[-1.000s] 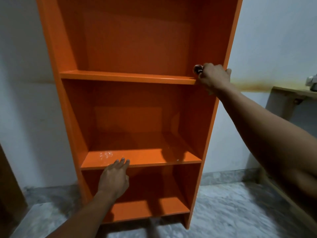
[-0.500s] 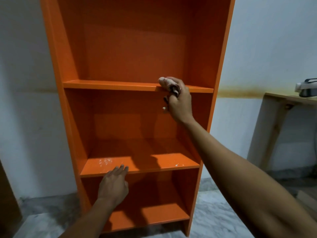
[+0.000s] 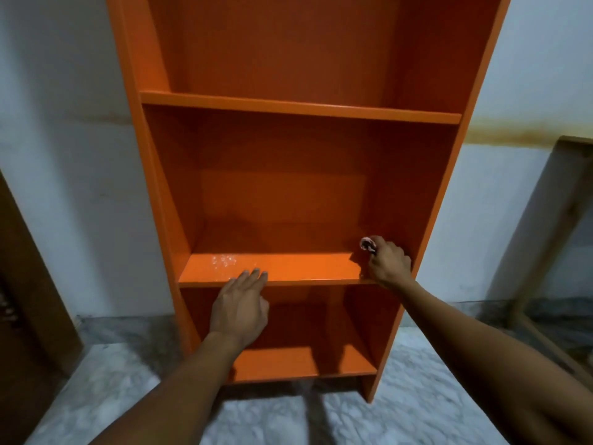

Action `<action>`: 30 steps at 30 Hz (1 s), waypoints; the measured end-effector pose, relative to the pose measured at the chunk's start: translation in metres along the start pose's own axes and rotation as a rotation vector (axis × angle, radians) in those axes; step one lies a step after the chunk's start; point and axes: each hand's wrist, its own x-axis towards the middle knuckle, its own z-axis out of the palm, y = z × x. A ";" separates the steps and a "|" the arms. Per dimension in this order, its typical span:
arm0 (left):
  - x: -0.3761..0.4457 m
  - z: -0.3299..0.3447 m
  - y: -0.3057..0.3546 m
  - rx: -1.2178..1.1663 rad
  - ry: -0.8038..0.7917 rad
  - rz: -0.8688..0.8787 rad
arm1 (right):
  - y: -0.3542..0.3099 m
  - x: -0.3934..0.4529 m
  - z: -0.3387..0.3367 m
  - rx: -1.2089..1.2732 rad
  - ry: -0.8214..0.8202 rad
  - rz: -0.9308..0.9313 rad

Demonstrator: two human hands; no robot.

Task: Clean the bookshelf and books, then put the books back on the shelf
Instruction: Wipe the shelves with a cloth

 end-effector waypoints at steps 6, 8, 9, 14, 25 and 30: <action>-0.001 0.007 -0.003 -0.048 0.036 -0.052 | -0.025 -0.014 0.028 -0.162 -0.060 -0.099; 0.002 0.007 -0.006 -0.097 0.046 -0.068 | -0.028 -0.026 0.033 -0.175 -0.057 -0.239; 0.003 0.007 -0.007 -0.122 0.046 -0.086 | -0.028 -0.034 0.036 -0.179 -0.054 -0.329; 0.008 0.008 -0.013 -0.155 0.059 -0.195 | -0.024 -0.073 0.042 0.025 -0.129 -0.709; 0.011 0.015 -0.007 -0.159 0.176 -0.290 | -0.013 0.026 -0.012 0.360 0.058 -0.199; 0.013 0.016 -0.009 -0.148 0.176 -0.287 | -0.019 0.063 0.011 0.086 -0.365 0.044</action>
